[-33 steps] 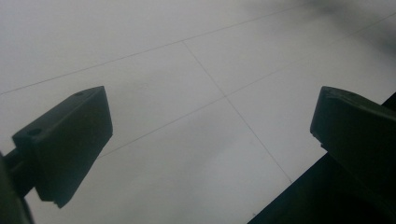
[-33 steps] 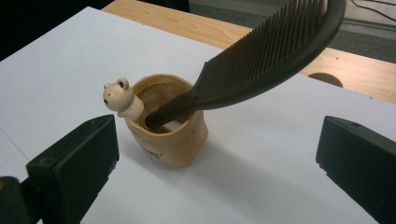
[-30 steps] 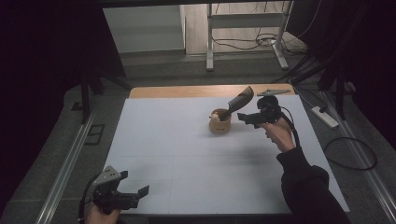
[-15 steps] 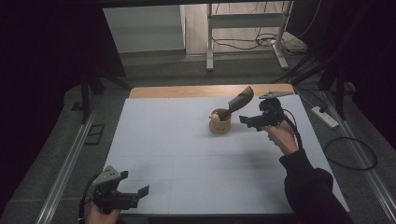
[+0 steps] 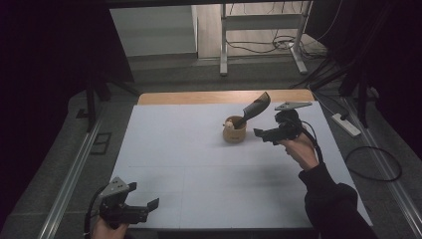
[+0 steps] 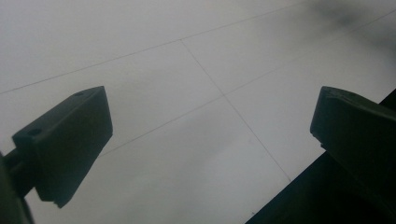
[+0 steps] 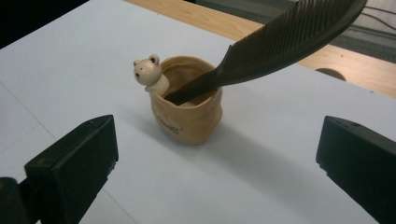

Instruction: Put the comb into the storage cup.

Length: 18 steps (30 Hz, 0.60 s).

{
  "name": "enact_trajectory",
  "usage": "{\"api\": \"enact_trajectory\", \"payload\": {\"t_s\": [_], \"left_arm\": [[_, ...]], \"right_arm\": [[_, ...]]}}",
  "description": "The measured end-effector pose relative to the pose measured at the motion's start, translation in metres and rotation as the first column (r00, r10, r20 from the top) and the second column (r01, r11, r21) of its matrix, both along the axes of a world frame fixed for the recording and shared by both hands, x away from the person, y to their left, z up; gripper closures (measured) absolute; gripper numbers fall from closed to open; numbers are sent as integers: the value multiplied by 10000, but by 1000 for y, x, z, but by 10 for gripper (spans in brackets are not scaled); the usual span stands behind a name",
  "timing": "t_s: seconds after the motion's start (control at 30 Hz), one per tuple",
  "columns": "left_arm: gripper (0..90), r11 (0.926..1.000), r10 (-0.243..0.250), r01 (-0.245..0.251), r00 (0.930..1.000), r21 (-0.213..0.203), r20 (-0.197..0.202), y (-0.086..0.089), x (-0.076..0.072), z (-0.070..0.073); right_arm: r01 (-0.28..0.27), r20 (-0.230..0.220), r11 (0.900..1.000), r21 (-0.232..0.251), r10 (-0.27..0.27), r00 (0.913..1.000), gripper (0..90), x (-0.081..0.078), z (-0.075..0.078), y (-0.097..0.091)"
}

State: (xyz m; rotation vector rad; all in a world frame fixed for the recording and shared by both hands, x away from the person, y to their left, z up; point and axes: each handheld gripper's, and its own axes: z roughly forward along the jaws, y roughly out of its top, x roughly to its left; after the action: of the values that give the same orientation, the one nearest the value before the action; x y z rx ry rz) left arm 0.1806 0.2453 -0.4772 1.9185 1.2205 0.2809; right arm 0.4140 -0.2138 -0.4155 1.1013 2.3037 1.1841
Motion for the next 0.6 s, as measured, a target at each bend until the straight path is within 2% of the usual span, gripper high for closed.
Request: {"api": "enact_trajectory", "payload": {"t_s": [0.6], "left_arm": [[0, 10000, 77, -77, 10000, -47, 12, 1, 0, 0]], "right_arm": [[-385, 14, 9983, -434, 386, 9993, 0, -21, -4, 0]]}}
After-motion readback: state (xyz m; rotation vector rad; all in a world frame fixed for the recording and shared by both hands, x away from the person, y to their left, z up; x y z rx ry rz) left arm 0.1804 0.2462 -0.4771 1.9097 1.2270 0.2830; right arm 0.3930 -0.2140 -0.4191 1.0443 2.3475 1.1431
